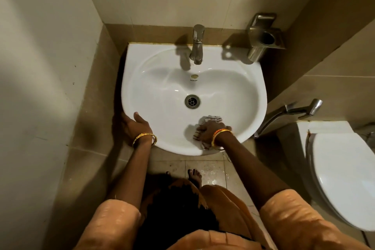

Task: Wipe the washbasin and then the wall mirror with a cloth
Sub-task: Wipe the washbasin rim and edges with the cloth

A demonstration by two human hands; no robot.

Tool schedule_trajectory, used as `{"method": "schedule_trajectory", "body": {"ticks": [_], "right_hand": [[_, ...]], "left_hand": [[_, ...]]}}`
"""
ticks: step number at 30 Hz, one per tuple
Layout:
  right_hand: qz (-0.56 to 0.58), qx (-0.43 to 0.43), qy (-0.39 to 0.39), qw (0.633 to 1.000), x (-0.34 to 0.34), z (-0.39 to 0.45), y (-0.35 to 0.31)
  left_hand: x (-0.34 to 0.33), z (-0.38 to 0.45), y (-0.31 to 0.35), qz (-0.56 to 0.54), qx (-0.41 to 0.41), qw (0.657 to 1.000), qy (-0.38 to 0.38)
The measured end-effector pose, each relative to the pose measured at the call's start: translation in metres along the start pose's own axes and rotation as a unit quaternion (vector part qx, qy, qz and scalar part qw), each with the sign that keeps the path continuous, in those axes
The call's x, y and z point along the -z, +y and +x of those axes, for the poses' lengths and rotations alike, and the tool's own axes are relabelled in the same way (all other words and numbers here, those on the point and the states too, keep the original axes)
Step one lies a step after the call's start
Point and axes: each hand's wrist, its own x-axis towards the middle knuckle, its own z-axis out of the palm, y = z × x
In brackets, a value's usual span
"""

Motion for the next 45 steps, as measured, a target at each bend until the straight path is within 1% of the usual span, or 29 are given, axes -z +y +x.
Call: {"method": "schedule_trajectory", "body": {"ticks": [1,3,5,6,8,11,14,16,17,18,21,22,23,24,27,29,32,34,35,37,41,43,45], "right_hand": [[-0.038,-0.025,0.024,0.999,0.006,0.002,0.019],[-0.117,-0.067,0.107,0.985,0.024,0.005,0.052],[-0.152,-0.088,0.183,0.967,0.036,0.004,0.068],[-0.160,-0.088,0.200,0.963,0.038,0.005,0.068],[-0.163,-0.078,0.190,0.965,0.036,0.002,0.059],[-0.102,-0.023,0.125,0.987,0.022,-0.009,0.045],[-0.060,0.020,0.088,0.994,0.024,-0.007,0.054],[-0.069,0.013,0.079,0.994,0.034,0.004,0.068],[-0.081,0.005,0.089,0.993,0.041,0.010,0.076],[-0.096,-0.001,0.117,0.988,0.048,0.016,0.084],[-0.137,0.007,0.249,0.959,0.070,0.028,0.097],[-0.149,0.014,0.273,0.950,0.074,0.028,0.098],[-0.157,0.018,0.275,0.948,0.076,0.026,0.098],[-0.159,0.019,0.260,0.952,0.074,0.022,0.097],[-0.125,0.032,0.165,0.978,0.056,0.008,0.098],[-0.097,0.048,0.143,0.984,0.050,0.005,0.101],[-0.107,0.032,0.169,0.979,0.064,0.025,0.106],[-0.133,0.018,0.229,0.964,0.081,0.041,0.108],[-0.147,0.022,0.261,0.954,0.088,0.049,0.107],[-0.177,0.042,0.301,0.936,0.099,0.060,0.103],[-0.182,0.050,0.350,0.918,0.104,0.075,0.088],[-0.162,0.058,0.359,0.918,0.108,0.081,0.077],[-0.142,0.086,0.362,0.917,0.110,0.089,0.063]], "left_hand": [[0.000,-0.002,-0.002,0.009,0.002,1.000,0.000],[-0.001,-0.003,-0.002,0.028,0.003,1.000,0.005],[-0.002,-0.003,-0.001,0.048,-0.011,0.998,0.025],[-0.003,-0.004,-0.001,0.055,-0.016,0.998,0.034],[-0.006,-0.004,0.002,0.063,-0.009,0.997,0.045],[-0.013,0.000,0.000,0.083,-0.010,0.995,0.048],[-0.020,0.004,-0.002,0.118,0.003,0.992,0.048],[-0.021,0.005,-0.003,0.125,0.004,0.991,0.052],[-0.022,0.005,-0.004,0.124,0.003,0.991,0.052],[-0.022,0.006,-0.005,0.122,0.001,0.991,0.052],[-0.022,0.006,-0.002,0.113,0.001,0.993,0.044],[-0.022,0.006,-0.001,0.116,0.002,0.992,0.042],[-0.022,0.005,0.000,0.120,0.005,0.992,0.042],[-0.022,0.005,-0.001,0.126,0.007,0.991,0.043],[-0.026,0.006,-0.005,0.154,0.014,0.987,0.039],[-0.028,0.008,-0.006,0.167,0.026,0.985,0.038],[-0.031,0.007,-0.004,0.180,0.028,0.982,0.044],[-0.030,0.004,-0.001,0.169,0.019,0.984,0.048],[-0.028,0.001,0.001,0.159,0.016,0.986,0.049],[-0.026,-0.001,0.001,0.147,0.005,0.988,0.053],[-0.029,0.001,-0.005,0.140,0.002,0.989,0.052],[-0.030,0.003,-0.006,0.141,0.004,0.988,0.054],[-0.030,0.002,-0.005,0.149,0.001,0.987,0.059]]}}
